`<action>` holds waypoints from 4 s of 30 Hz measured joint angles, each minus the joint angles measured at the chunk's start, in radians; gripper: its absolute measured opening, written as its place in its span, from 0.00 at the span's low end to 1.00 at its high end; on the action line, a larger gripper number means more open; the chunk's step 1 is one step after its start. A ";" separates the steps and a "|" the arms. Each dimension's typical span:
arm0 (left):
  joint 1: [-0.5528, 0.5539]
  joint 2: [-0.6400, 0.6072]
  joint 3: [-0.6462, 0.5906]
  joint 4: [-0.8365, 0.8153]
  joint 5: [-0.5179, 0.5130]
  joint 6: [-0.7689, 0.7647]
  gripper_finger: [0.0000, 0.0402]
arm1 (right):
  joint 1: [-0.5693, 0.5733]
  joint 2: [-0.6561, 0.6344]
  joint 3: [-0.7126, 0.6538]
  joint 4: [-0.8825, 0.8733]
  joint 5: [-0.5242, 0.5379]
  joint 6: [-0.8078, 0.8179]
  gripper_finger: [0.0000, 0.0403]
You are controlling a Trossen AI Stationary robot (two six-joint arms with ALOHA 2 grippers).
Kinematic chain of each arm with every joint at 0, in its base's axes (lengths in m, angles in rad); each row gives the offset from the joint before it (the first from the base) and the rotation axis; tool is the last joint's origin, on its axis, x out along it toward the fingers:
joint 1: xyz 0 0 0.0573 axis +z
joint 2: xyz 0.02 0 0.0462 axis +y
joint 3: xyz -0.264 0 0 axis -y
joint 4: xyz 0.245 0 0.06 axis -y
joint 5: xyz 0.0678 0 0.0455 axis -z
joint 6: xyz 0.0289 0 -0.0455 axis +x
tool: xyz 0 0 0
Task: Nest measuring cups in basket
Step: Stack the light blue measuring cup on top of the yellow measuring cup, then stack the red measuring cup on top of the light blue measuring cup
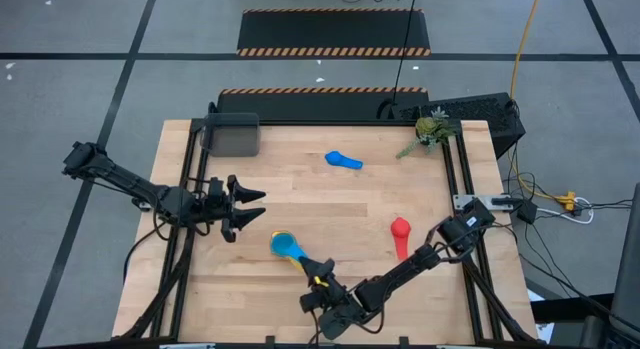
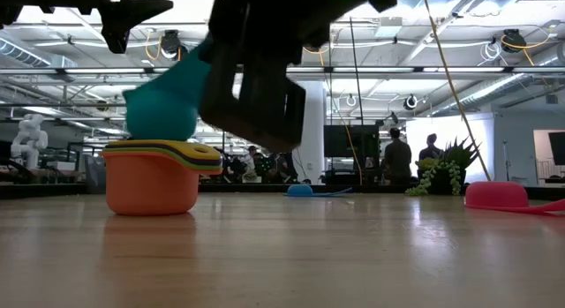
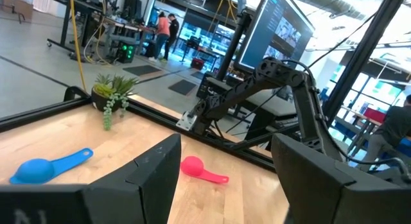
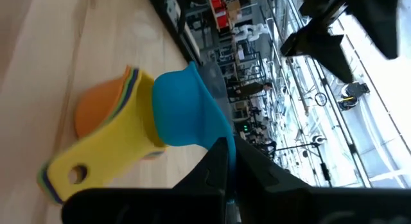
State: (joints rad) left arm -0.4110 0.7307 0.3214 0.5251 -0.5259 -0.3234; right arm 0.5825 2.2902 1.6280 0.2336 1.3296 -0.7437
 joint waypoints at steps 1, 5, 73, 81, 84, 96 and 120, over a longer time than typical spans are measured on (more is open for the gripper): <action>0.000 0.000 0.000 0.000 0.000 0.000 0.61 | -0.003 0.000 -0.007 0.000 0.000 0.000 0.00; 0.000 0.000 0.000 0.000 0.000 0.000 0.61 | -0.009 0.000 -0.020 0.001 0.000 0.004 0.00; 0.000 0.000 0.000 -0.028 0.005 -0.027 0.61 | -0.021 0.000 -0.022 -0.149 -0.319 0.392 0.32; -0.002 0.000 0.000 -0.028 0.033 -0.030 0.61 | -0.016 -0.008 -0.022 -0.151 -0.339 0.365 0.32; -0.007 0.000 0.000 -0.028 0.034 -0.027 0.61 | -0.005 -0.030 -0.022 -0.152 -0.336 0.338 0.32; -0.011 0.000 0.000 -0.027 0.035 -0.026 0.61 | 0.011 -0.191 -0.021 -0.391 -0.340 0.507 0.32; -0.010 0.000 0.000 -0.027 0.034 -0.025 0.61 | 0.148 -0.393 -0.022 -1.383 -0.513 1.429 0.32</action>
State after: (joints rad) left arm -0.4214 0.7311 0.3214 0.4985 -0.4919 -0.3481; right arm 0.7304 1.8973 1.6061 -1.1493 0.8163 0.6858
